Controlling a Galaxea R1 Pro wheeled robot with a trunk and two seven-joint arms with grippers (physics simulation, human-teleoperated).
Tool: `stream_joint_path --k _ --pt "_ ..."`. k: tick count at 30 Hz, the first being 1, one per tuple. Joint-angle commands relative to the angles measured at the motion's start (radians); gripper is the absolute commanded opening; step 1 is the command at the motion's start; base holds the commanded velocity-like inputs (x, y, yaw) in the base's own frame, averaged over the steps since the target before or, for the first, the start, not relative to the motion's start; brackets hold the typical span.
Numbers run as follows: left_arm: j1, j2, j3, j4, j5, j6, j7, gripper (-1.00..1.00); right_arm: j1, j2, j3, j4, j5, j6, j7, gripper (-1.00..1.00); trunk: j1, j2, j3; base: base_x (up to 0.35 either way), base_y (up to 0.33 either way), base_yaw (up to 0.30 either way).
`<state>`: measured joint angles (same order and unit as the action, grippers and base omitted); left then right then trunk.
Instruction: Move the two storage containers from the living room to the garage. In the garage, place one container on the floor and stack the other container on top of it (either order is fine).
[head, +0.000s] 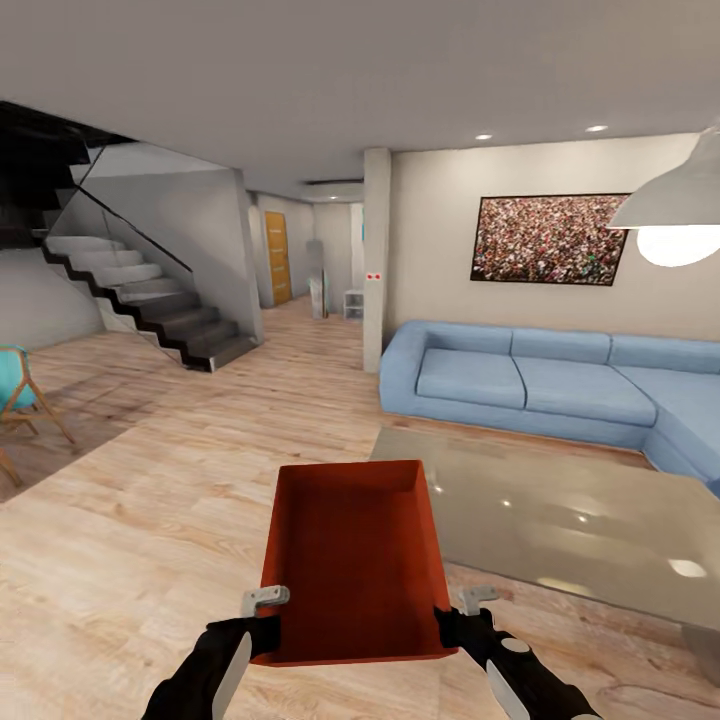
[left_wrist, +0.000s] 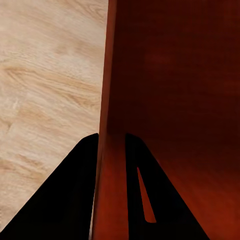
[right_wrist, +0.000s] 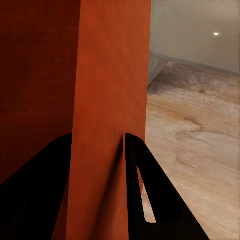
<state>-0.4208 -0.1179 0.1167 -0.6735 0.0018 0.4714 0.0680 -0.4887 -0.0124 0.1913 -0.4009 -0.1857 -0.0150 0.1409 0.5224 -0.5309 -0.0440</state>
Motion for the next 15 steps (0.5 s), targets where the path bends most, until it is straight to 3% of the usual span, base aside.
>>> stream_joint_path --k 1,15 --pt "-0.001 0.000 0.008 -0.003 -0.037 -0.039 0.024 -1.00 -0.001 -0.001 0.005 0.001 -0.014 -0.002 0.003 -1.00 0.000 -0.002 -0.002 0.000 0.000 0.275" --pt "-0.001 0.000 0.008 -0.003 -0.037 -0.038 0.024 -1.00 -0.001 -0.001 0.005 0.001 -0.014 -0.002 0.003 -1.00 0.000 -0.002 0.000 0.000 0.000 0.291"
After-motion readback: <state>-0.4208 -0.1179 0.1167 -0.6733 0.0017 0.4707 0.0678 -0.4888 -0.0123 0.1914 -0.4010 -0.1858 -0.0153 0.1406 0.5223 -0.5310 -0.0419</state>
